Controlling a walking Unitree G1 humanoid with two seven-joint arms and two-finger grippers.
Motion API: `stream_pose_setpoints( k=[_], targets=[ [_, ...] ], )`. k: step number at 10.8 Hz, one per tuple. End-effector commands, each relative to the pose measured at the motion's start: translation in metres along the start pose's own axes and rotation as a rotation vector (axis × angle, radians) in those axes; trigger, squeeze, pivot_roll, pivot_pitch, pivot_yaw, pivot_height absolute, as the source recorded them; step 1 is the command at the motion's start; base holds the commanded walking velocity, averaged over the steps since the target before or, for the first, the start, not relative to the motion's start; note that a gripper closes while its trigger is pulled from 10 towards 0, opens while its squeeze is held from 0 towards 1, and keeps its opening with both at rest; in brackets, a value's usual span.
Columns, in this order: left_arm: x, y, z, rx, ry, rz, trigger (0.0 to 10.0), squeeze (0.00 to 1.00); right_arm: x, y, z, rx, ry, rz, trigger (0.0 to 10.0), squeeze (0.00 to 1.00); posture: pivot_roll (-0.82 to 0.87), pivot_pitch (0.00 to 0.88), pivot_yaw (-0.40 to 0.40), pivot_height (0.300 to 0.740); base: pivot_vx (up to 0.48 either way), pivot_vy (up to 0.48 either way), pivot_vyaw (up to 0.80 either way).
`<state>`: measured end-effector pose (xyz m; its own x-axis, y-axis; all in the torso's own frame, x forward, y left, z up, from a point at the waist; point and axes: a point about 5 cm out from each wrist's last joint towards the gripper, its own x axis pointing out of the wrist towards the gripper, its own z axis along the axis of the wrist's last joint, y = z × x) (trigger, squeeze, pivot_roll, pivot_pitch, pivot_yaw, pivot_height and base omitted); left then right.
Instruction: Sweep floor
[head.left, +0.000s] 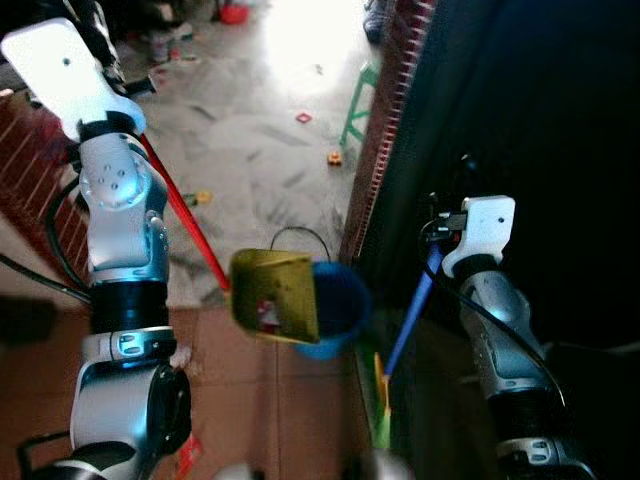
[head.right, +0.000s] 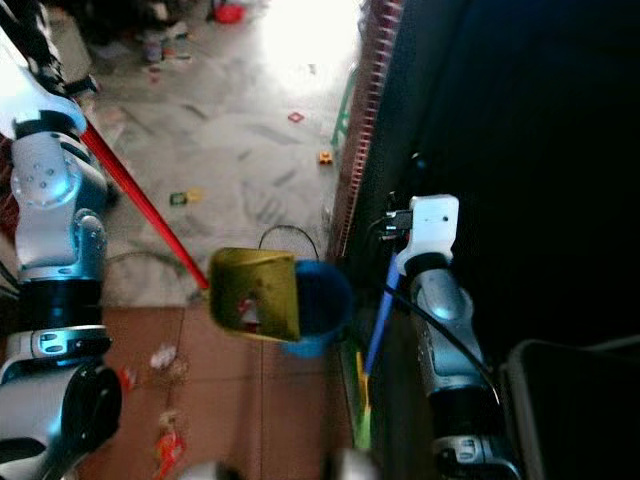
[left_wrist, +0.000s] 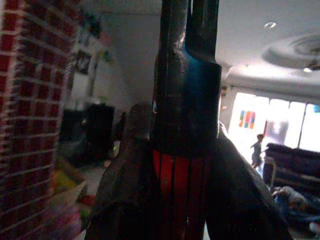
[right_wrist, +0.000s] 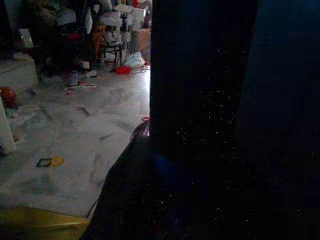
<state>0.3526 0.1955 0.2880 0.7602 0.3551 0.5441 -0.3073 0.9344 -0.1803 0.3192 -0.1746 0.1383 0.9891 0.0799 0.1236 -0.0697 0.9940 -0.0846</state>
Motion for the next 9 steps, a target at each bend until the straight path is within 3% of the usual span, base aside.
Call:
stream_pose_setpoints(
  k=[1,3,4,9],
  targets=[
    [0.006,-0.013,0.02,-0.065,-0.088,-0.016,10.0,0.0,0.001,-0.007,0.009,-0.028,-0.037,-0.016,10.0,0.0,-0.03,0.011,-0.022,0.74,0.472,0.0,0.0],
    [0.007,-0.016,0.02,-0.053,-0.101,-0.017,10.0,0.0,0.001,-0.006,0.01,-0.029,-0.041,-0.014,10.0,0.0,-0.03,0.01,-0.022,0.74,0.472,0.0,0.0],
    [0.006,-0.019,0.021,-0.035,-0.114,-0.025,10.0,0.0,0.003,-0.007,0.011,-0.029,-0.042,-0.015,10.0,0.0,-0.04,0.022,-0.022,0.74,0.0,0.0,0.0],
    [-0.021,-0.065,0.018,0.028,-0.232,-0.198,10.0,0.0,0.002,-0.004,0.011,-0.024,-0.043,-0.009,10.0,0.0,-0.05,0.003,-0.03,0.74,0.0,0.0,0.0]
  ],
)
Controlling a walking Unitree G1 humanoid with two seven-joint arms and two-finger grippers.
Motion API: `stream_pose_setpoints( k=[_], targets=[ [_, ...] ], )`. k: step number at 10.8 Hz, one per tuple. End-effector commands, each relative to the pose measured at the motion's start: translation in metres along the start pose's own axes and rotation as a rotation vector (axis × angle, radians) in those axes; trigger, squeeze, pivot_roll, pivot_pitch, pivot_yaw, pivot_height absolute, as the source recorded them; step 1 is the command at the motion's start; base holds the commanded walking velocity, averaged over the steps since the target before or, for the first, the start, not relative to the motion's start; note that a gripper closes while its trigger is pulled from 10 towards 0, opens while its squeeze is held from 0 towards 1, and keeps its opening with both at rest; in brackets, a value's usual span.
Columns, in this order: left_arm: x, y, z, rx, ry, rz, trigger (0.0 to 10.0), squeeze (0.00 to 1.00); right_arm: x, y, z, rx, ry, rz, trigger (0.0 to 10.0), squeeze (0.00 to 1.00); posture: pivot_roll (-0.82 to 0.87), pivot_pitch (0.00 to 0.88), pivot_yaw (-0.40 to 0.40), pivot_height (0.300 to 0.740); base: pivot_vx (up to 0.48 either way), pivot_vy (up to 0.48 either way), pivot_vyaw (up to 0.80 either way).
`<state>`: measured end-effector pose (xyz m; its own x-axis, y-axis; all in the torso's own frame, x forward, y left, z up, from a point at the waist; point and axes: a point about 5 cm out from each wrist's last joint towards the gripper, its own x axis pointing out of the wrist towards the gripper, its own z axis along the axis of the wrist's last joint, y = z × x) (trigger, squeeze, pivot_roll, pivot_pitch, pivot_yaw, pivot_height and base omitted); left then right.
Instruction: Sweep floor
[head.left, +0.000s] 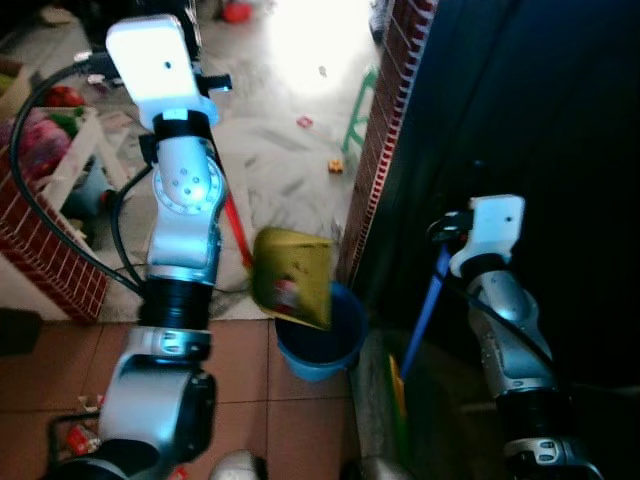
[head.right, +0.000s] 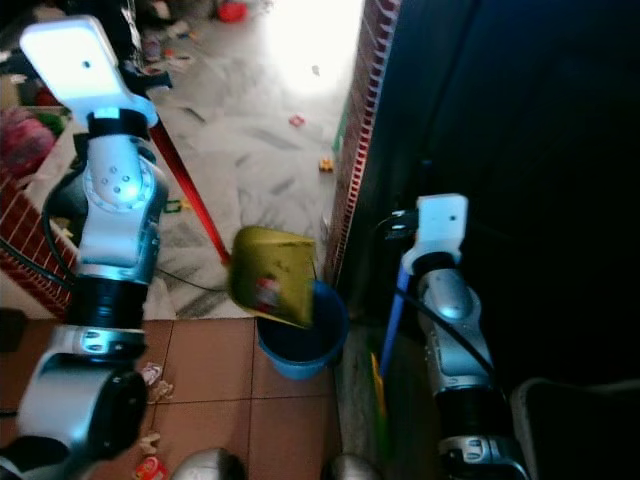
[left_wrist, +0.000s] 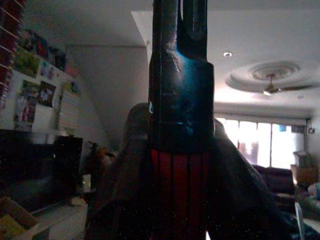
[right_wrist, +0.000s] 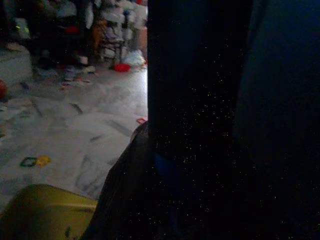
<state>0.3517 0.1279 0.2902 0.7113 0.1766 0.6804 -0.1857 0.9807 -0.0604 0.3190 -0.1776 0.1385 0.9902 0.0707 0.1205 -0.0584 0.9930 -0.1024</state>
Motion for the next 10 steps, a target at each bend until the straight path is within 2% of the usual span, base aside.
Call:
stream_pose_setpoints(
  k=[1,4,6,7,8,9,10],
  targets=[
    [-0.003,-0.015,0.01,0.026,-0.092,-0.055,10.0,0.0,0.005,-0.004,0.013,-0.006,-0.054,-0.009,10.0,0.0,-0.06,0.002,-0.027,0.74,0.0,0.0,0.0],
    [-0.016,-0.04,0.013,0.054,-0.166,-0.154,10.0,0.0,0.005,-0.011,0.015,-0.02,-0.058,-0.024,10.0,0.0,-0.08,0.0,-0.019,0.74,0.0,0.0,0.0],
    [-0.027,-0.064,0.019,0.025,-0.219,-0.215,10.0,0.0,0.003,-0.006,0.015,-0.016,-0.061,-0.019,10.0,0.0,-0.1,0.0,-0.011,0.74,0.0,0.0,0.0],
    [-0.028,-0.069,0.022,0.025,-0.242,-0.228,10.0,0.0,0.003,-0.006,0.015,-0.015,-0.061,-0.018,10.0,0.0,-0.1,0.0,-0.011,0.74,0.0,0.0,0.0],
    [-0.035,-0.086,0.027,-0.011,-0.271,-0.266,10.0,0.0,0.001,-0.005,0.015,-0.015,-0.063,-0.017,10.0,0.0,-0.12,0.0,-0.003,0.74,0.0,0.0,0.0],
    [-0.049,-0.105,0.027,-0.008,-0.314,-0.364,10.0,0.0,-0.001,-0.008,0.016,-0.02,-0.063,-0.024,10.0,0.0,-0.13,0.0,0.0,0.74,0.0,0.0,0.0],
    [-0.062,-0.117,0.026,-0.012,-0.335,-0.432,10.0,0.0,-0.002,-0.011,0.015,-0.024,-0.061,-0.03,10.0,0.0,-0.13,0.001,0.002,0.74,0.0,0.0,0.0]
  ],
)
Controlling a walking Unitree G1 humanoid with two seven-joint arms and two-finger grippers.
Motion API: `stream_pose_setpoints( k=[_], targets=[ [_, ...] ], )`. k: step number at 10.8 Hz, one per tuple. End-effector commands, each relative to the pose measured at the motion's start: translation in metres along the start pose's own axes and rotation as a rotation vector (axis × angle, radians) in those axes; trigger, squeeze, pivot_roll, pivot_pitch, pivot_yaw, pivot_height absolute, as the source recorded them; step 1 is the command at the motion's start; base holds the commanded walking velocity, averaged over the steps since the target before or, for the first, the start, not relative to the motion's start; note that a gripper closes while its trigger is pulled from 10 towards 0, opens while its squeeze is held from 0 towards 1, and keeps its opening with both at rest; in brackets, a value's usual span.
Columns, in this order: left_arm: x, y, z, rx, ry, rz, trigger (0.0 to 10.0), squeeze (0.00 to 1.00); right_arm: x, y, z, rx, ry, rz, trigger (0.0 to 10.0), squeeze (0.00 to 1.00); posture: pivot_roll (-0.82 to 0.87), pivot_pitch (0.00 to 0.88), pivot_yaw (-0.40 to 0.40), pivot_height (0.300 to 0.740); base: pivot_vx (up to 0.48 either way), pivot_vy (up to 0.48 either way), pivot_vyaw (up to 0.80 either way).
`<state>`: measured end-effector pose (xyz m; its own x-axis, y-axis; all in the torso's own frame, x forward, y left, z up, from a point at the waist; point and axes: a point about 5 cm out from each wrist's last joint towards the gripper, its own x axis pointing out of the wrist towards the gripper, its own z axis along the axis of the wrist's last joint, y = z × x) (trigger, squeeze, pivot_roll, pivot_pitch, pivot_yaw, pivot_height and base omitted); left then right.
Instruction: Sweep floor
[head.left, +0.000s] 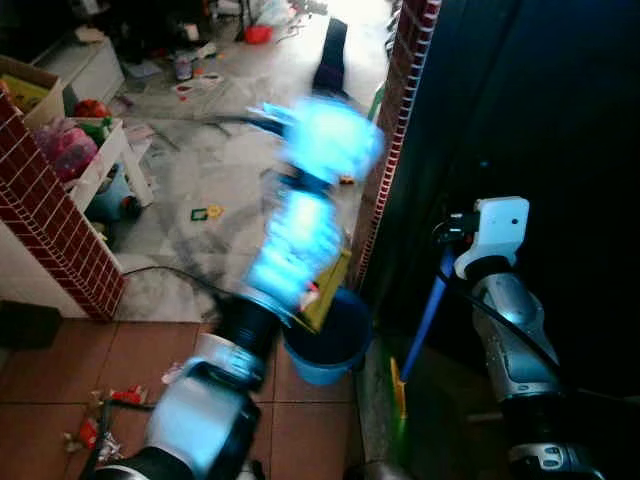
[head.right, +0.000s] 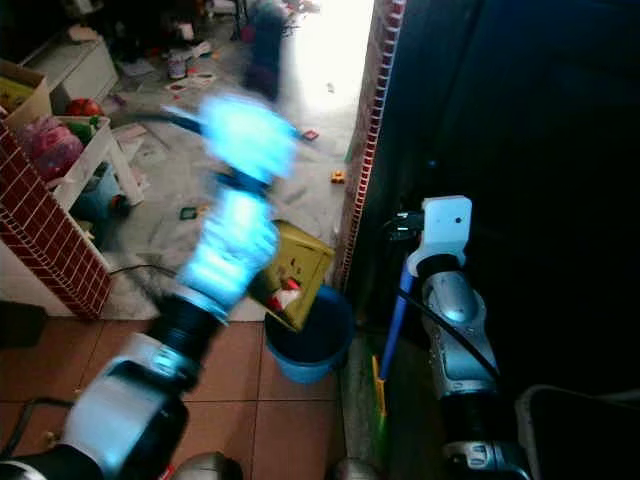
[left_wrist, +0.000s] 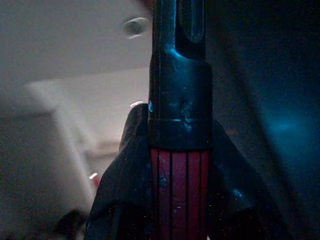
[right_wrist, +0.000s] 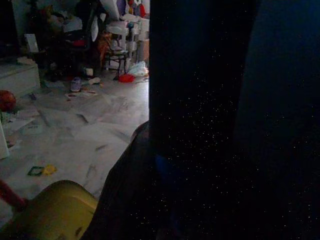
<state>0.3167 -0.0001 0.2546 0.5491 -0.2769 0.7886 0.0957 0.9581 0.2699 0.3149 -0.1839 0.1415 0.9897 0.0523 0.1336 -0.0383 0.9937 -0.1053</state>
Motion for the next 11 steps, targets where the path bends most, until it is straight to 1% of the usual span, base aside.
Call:
stream_pose_setpoints(
  k=[1,2,3,4,5,6,8,9,10,11],
  targets=[
    [0.004,-0.012,0.018,0.01,-0.139,-0.074,10.0,0.0,0.001,-0.005,0.012,-0.018,-0.049,-0.014,10.0,0.0,-0.13,0.002,0.004,0.74,0.0,0.0,0.0],
    [0.001,-0.018,0.018,0.004,-0.151,-0.101,10.0,0.0,0.001,-0.004,0.012,-0.017,-0.049,-0.014,10.0,0.0,-0.14,0.002,0.007,0.74,0.0,0.0,0.0],
    [-0.003,-0.03,0.023,-0.023,-0.185,-0.178,10.0,0.0,0.0,-0.002,0.012,-0.015,-0.048,-0.012,10.0,0.0,-0.13,0.005,0.006,0.74,0.0,0.0,0.0],
    [-0.007,-0.04,0.025,-0.066,-0.184,-0.203,10.0,0.0,0.0,-0.002,0.011,-0.013,-0.045,-0.011,10.0,0.0,-0.13,0.005,0.006,0.74,0.0,0.0,0.0],
    [-0.007,-0.041,0.026,-0.062,-0.196,-0.206,10.0,0.0,0.0,-0.002,0.012,-0.012,-0.046,-0.013,10.0,0.0,-0.13,0.006,0.007,0.74,0.0,0.0,0.0],
    [-0.004,-0.036,0.023,-0.039,-0.196,-0.185,10.0,0.0,0.0,-0.001,0.012,-0.011,-0.046,-0.012,10.0,0.0,-0.13,0.007,0.006,0.74,0.0,0.0,0.0],
    [0.012,-0.01,0.016,0.004,-0.159,-0.086,10.0,0.0,0.0,0.001,0.012,-0.008,-0.045,-0.003,10.0,0.0,-0.12,0.011,0.001,0.74,0.0,0.0,0.0],
    [0.034,0.032,0.011,0.015,-0.071,0.073,10.0,0.0,0.001,0.001,0.011,-0.006,-0.04,0.0,10.0,0.0,-0.11,0.013,-0.002,0.74,0.0,0.0,0.0],
    [0.04,0.047,0.013,0.031,-0.067,0.111,10.0,0.0,0.001,0.0,0.009,-0.005,-0.036,0.001,10.0,0.0,-0.1,0.015,-0.004,0.74,0.0,0.0,0.0],
    [0.048,0.087,0.016,0.1,-0.058,0.175,10.0,0.0,0.0,0.005,0.004,0.003,-0.019,0.016,10.0,0.0,-0.07,0.014,-0.014,0.74,0.0,0.0,0.0]
  ],
)
